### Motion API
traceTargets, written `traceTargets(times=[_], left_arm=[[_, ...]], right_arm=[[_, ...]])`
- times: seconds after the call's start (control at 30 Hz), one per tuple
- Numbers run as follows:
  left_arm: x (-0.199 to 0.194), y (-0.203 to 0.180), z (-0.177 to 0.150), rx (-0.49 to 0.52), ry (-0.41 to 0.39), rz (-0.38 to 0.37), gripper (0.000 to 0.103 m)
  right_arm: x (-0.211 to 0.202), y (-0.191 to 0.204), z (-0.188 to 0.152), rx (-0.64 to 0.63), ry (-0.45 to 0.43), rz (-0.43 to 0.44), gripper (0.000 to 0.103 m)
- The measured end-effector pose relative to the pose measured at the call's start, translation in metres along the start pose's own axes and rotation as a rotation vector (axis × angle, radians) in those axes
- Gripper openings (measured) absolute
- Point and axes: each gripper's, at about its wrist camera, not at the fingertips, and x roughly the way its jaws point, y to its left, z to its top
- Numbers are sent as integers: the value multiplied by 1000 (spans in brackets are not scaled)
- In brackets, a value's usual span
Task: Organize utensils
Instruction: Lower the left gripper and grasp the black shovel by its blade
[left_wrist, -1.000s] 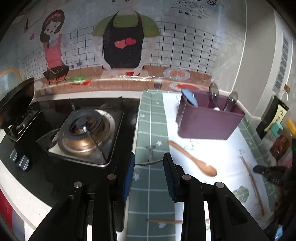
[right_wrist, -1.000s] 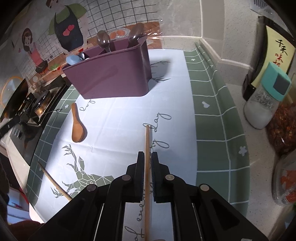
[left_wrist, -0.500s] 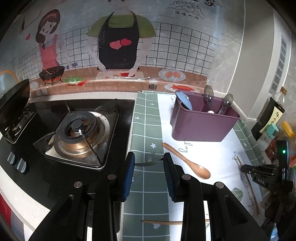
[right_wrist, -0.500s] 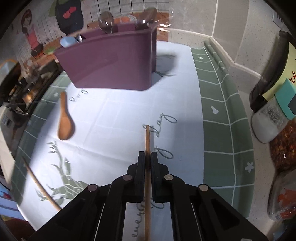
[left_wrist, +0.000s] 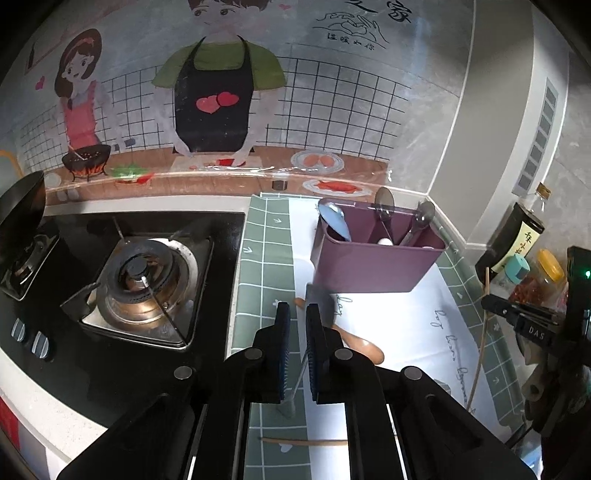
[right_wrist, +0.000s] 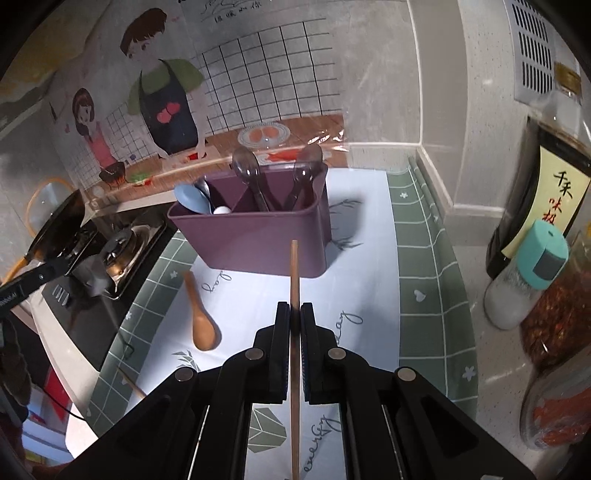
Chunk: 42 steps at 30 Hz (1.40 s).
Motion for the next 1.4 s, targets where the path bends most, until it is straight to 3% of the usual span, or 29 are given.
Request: traceTargets(times=[0.17,0.3,0.37,0.4,0.43,0.67,0.8,1.0,1.27,1.4], left_arm=[[14,6,-7,-18,38,-21,6],[45,4,-10,3,109,-122,9],[73,0,-10,46,161,-192,25],[84,-1,-9,59,182,-182,43],[97,-1,-8,65,197,-147,52],[165,2,-2,2,224,51,52],[189,4,-1,-4,249,107,52],[204,3,3,34,274,114,51],[207,6,8,11,317,108,50],[204,11,6,5,280,109,33]], right_arm=[[4,-3,-6,2,21,1,5],[9,-5,-10,12,39,0,5],[11,-5,-11,13,51,1,5],[12,-5,-12,12,54,0,5],[12,-4,-13,8,56,-2,5],[14,-4,-19,18,70,-38,5],[15,-6,-22,22,79,-53,5],[19,-16,-25,50,90,-67,5],[20,-21,-23,62,82,-68,5],[17,-18,-19,59,61,-62,5]])
